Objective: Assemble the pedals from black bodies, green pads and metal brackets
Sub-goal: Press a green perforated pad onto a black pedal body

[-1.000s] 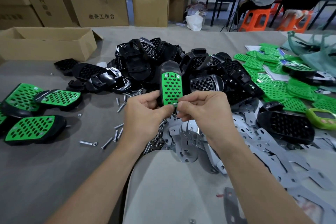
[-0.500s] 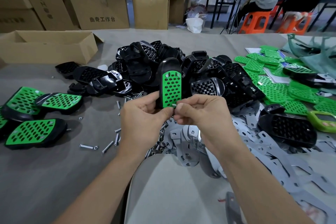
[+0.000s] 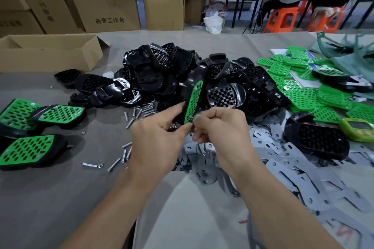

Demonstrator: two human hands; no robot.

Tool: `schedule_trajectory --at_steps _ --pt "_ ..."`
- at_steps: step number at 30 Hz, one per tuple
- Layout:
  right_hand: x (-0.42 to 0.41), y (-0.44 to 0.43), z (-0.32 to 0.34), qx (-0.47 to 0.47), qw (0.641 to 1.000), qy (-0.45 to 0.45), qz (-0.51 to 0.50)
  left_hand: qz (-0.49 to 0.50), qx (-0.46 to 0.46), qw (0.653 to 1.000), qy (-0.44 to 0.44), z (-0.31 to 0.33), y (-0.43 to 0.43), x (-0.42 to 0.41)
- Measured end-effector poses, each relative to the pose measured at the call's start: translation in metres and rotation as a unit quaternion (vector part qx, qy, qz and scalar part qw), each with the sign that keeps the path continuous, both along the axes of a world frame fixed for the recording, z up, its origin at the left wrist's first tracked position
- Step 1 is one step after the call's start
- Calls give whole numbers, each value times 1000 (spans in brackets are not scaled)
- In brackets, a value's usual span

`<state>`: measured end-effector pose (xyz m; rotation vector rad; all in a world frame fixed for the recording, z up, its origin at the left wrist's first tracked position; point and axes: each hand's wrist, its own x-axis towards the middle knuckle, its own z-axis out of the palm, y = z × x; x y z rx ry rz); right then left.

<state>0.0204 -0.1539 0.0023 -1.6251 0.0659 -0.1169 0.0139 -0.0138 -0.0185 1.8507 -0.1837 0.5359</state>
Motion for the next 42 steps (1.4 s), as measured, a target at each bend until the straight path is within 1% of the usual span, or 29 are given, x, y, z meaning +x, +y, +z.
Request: schedule_trajectory --at_steps 1,2,3,5,7,10,11,13,15,16,17,18,19,20,21,24,26,28,30,33,38,42 --pt "1 -1 -1 17 1000 6 5 5 27 999 -17 2 0 -2" --pt "2 -2 -1 11 1000 2 14 6 34 999 -28 3 0 -2" --pt "2 -4 -1 5 1000 -5 30 -2 14 1000 -28 5 -1 -2" --pt "4 -6 1 36 997 -11 73 -33 -43 998 -15 5 1 0" --pt "7 -10 2 54 996 -16 73 -59 -84 995 -7 5 0 2" --pt "10 -16 1 8 1000 -22 8 -82 -149 985 13 8 -2 3" --pt "12 -18 1 -10 1000 -18 12 -85 -164 983 20 8 -2 2" --pt "12 -19 3 -18 997 -1 81 -93 -172 980 33 10 -3 1" --pt "11 -20 5 23 987 13 160 -103 -172 979 48 12 -2 -2" --pt "10 -21 5 47 983 12 176 -97 -152 983 44 12 -1 -3" --pt "10 -22 4 61 982 6 176 -72 -102 992 34 13 0 -4" --pt "10 -23 3 59 984 -2 167 -32 -22 999 25 13 3 -3" --pt "10 -24 2 43 987 -12 154 9 58 998 22 14 6 -4" --pt "11 -25 1 21 990 -20 140 29 104 994 25 17 8 -4" --pt "11 -24 -1 -2 992 -27 126 23 107 993 36 20 8 -4" --pt "11 -19 -4 -58 993 -31 98 -10 49 996 68 22 11 -1" --pt "11 -18 -5 -59 992 -33 102 -26 -5 996 84 21 12 2" --pt "11 -20 -4 -38 992 -34 111 -36 -36 994 92 20 13 2" --pt "11 -22 -3 -29 992 -29 119 -42 -44 993 100 18 12 2" --pt "11 -21 -5 -52 993 -24 103 -47 -48 993 95 18 10 2" --pt "14 -20 -6 -56 994 -31 89 -51 -61 992 99 13 11 5" --pt "16 -21 -8 -65 993 -32 90 -21 -60 992 107 8 5 5"
